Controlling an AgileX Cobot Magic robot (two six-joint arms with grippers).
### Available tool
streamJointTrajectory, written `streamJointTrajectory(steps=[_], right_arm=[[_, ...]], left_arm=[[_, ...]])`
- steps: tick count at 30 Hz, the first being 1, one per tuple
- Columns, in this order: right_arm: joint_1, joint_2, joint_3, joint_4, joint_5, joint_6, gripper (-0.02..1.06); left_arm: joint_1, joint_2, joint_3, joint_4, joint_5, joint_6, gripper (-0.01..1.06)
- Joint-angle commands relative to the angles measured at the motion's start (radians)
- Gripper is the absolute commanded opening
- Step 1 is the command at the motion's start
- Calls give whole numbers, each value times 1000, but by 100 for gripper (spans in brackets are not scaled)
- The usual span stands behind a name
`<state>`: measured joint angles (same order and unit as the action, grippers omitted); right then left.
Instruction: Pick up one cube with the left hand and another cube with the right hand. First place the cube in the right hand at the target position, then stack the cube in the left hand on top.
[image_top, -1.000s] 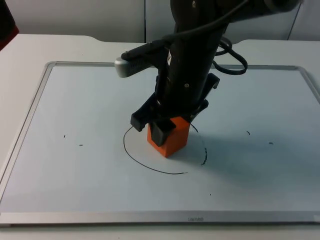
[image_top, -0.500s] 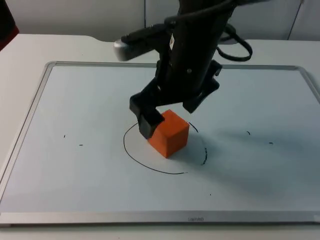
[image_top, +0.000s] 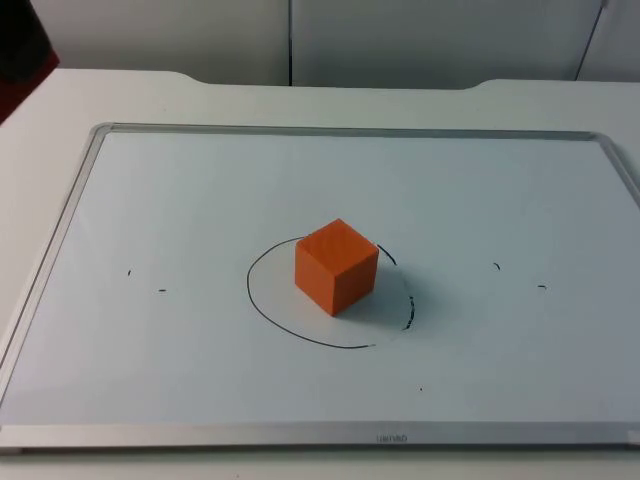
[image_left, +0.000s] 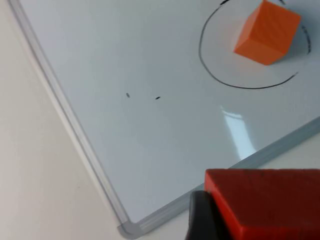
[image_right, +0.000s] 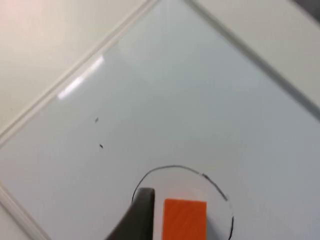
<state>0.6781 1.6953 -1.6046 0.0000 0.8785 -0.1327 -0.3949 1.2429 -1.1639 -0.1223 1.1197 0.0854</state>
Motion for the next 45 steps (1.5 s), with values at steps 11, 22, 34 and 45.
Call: streamJointTrajectory(steps=[11,22,34,45], right_arm=[[5,-657,456,-45,-185,-25,93],[5,-1068,721,-57,-125,63,93],[5,-1338,723,-172,65,191,93],[5,-1380,725,-247,120,236,93]], left_arm=[[-8,177,2,-137,-133,113,0],[-142,377,-118,-134,-216,164,0],[-207,671,-373,-92,-189,147,0],[-226,805,-417,28,-239,60,0]])
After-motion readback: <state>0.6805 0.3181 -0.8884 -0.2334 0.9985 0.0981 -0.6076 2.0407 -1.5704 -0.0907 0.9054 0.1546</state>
